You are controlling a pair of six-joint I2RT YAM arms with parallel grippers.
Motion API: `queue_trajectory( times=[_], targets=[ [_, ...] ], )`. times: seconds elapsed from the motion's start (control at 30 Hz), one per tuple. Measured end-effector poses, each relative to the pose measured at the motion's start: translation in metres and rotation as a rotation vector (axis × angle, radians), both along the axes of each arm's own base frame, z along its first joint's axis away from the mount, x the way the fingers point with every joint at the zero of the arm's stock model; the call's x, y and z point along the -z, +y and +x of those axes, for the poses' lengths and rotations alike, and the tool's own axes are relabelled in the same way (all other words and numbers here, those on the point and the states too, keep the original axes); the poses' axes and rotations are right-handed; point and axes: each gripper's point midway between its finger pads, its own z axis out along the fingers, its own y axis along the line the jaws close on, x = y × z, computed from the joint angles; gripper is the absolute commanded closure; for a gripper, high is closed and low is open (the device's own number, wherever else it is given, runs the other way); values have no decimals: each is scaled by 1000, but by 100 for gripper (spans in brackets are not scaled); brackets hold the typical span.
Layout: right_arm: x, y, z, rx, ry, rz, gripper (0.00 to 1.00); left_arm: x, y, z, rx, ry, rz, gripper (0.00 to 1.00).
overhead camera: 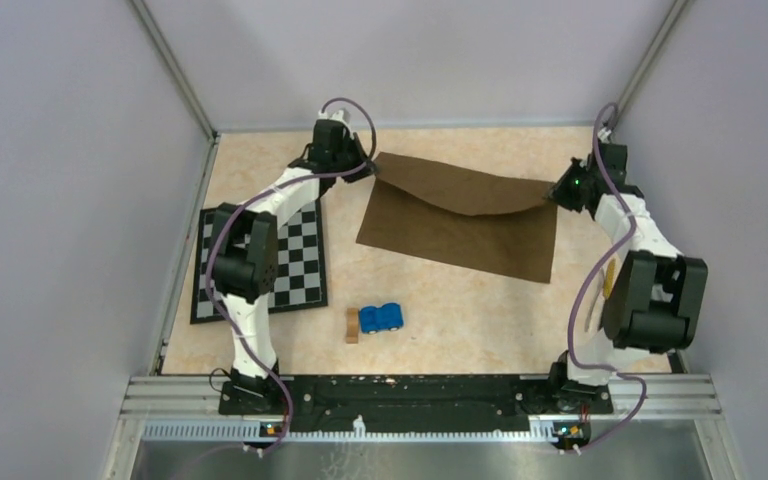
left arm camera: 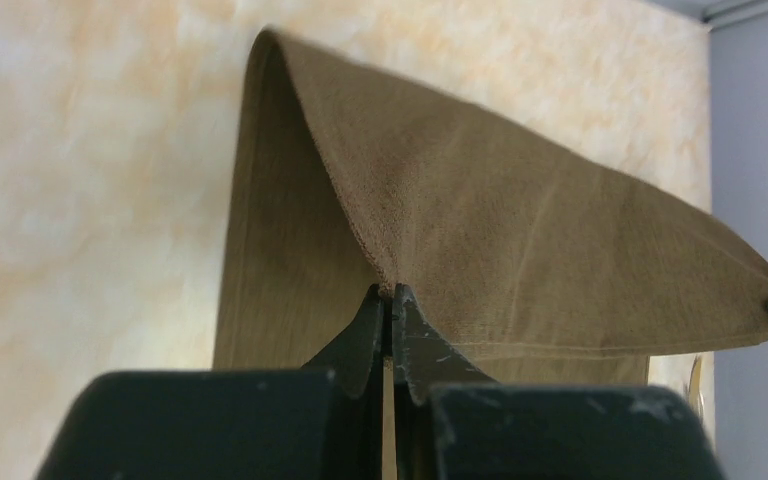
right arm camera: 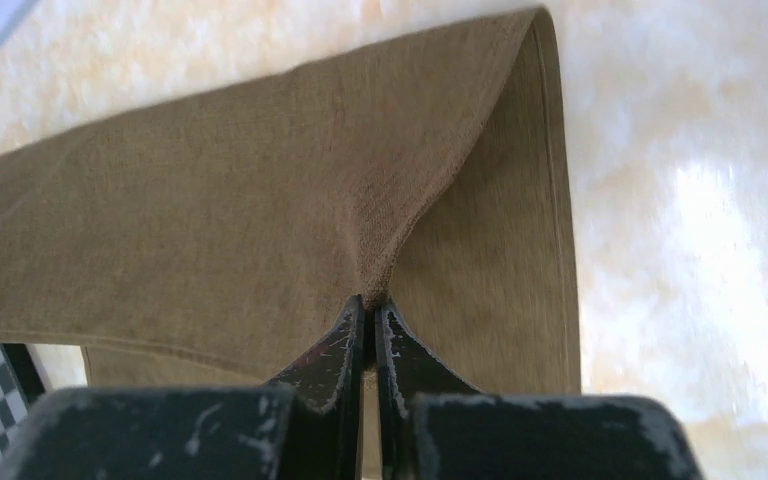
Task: Fold the napkin into a case and place the utensils inside
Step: Fold and flatten the napkin at the center of the board.
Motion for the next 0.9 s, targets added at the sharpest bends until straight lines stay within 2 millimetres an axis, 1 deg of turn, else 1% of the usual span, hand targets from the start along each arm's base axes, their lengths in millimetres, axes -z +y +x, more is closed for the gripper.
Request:
queue_trajectory(
  times=[0.1,0.2,0.3,0.37,0.5,0.63,0.7,0.9],
  targets=[
    [6,5,-31,-9,30,2,100,2,13,-27,-8,58,14,100],
    [13,8,-54,-17,47,-4,100,7,18,-48,5,106,14,100],
    [25,13,-70,-29,73,3,100,22,17,-63,32,169,11,100],
    [33,15,-80,-33,94,9,100,37,18,-77,49,225,11,100],
    [43,16,-92,-42,122,1,100,66,21,-103,69,316,14,100],
    [46,16,-98,-51,131,-8,100,83,23,-123,83,380,16,100],
    [49,15,-100,-52,136,-13,100,83,23,-127,88,389,14,100],
    [57,13,-108,-47,162,-28,100,75,19,-129,113,376,-9,100]
  ],
)
